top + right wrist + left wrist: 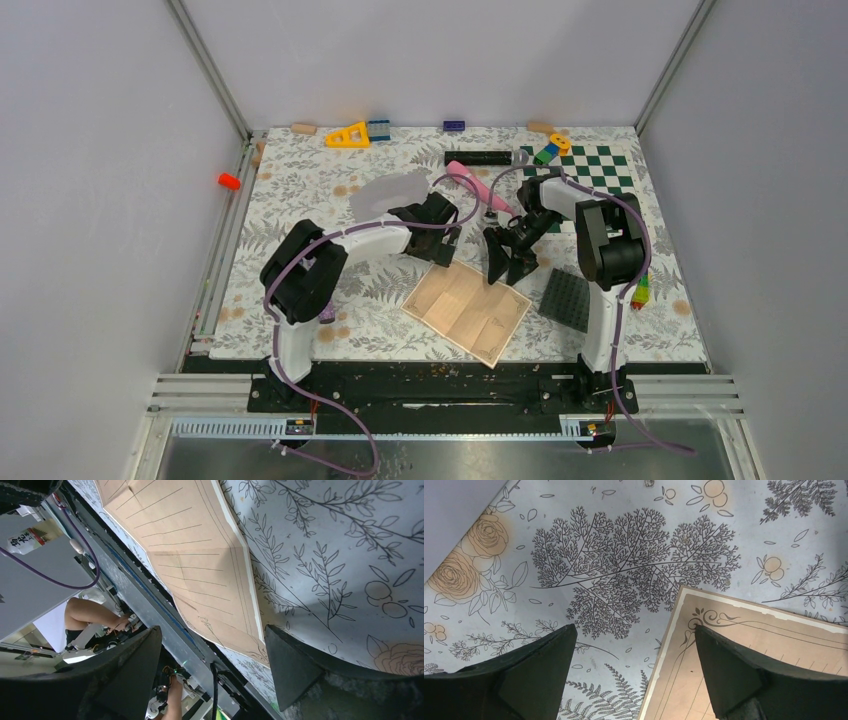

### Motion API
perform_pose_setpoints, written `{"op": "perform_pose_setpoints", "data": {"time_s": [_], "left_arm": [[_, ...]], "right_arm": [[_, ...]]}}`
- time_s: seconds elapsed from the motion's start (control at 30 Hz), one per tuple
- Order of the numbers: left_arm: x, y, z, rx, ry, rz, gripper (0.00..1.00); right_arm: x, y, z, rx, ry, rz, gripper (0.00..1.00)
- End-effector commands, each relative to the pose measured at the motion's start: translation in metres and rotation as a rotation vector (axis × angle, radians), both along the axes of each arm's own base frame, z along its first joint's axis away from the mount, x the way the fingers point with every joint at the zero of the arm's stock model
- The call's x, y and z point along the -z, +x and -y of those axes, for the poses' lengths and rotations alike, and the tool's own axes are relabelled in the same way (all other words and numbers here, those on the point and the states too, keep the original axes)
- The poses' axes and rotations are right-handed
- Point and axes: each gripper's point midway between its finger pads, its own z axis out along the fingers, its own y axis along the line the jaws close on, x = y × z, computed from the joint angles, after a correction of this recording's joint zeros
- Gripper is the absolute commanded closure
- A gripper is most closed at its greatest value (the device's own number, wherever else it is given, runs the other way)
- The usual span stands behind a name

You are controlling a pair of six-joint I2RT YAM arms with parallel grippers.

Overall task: Place the letter into the envelope and seal it
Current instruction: Pick up the letter from the center of the board.

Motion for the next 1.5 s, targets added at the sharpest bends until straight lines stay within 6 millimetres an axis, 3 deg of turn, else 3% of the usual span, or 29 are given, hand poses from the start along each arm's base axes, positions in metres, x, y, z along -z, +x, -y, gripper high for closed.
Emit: {"op": "perform_pose_setpoints", "data": {"time_s": [0.0, 0.2, 0.47, 0.73, 0.97, 1.2, 1.47], "left_arm": [[0.033, -0.012, -0.024, -0.008, 0.140, -0.061, 0.08], [0.035, -0.013, -0.025, -0.008, 0.147, -0.065, 0.08], [0.033, -0.012, -0.025, -0.011, 0.148, -0.059, 0.08], [0.036, -0.013, -0.026, -0.010, 0.151, -0.066, 0.08], [0.038, -0.014, -0.027, -0.013, 0.162, -0.073, 0.08], [0.037, -0.007, -0.035, -0.042, 0.214, -0.045, 0.07], [0.030, 0.001, -0.045, -0.082, 0.239, -0.013, 0.07]], "right_arm": [[-0.006, -0.001, 0.001, 0.023, 0.024, -0.029, 0.17], [-0.006, -0.010, 0.001, 0.023, 0.041, -0.053, 0.19], [-0.009, -0.012, 0.002, 0.043, 0.065, -0.063, 0.34], [-0.010, -0.012, 0.001, 0.066, 0.094, -0.089, 0.39], [-0.005, -0.012, 0.003, 0.086, 0.069, -0.110, 0.34], [0.003, 0.002, 0.016, 0.119, -0.056, 0.045, 0.24], [0.007, 0.002, 0.016, 0.144, -0.071, 0.048, 0.20]]}}
